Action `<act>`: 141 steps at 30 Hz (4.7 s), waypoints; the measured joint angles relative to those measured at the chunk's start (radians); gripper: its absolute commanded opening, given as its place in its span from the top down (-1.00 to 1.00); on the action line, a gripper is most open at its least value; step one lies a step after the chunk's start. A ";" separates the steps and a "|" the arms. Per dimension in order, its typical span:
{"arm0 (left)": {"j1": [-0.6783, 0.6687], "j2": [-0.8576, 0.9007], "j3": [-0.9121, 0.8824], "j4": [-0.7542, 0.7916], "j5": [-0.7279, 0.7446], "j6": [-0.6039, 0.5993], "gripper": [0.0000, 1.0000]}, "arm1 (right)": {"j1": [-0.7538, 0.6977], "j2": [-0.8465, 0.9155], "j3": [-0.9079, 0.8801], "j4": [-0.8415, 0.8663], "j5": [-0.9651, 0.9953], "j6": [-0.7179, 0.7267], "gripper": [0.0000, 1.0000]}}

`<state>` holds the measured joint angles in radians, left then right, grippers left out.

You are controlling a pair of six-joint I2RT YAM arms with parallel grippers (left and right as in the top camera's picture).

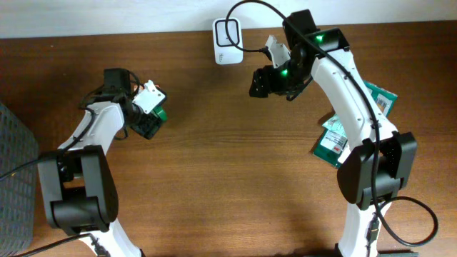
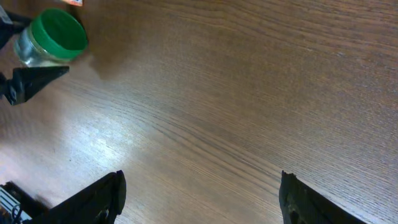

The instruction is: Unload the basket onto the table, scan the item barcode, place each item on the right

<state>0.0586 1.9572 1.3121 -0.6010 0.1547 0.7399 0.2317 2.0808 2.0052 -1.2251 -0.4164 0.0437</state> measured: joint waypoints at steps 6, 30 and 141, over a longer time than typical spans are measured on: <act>-0.037 0.000 -0.003 -0.090 0.217 -0.326 -0.35 | 0.000 0.000 0.000 0.000 0.000 0.000 -0.50; 0.079 0.012 0.307 -0.225 0.406 -0.753 -0.95 | 0.053 0.005 0.000 0.000 0.000 0.116 -0.60; 0.120 0.012 0.388 -0.319 -0.055 -0.627 -0.98 | 0.300 0.271 0.142 0.620 0.331 -0.096 -0.99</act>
<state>0.1783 1.9694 1.7000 -0.9203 0.0994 0.1127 0.5320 2.3516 2.1475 -0.6048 -0.0853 -0.0525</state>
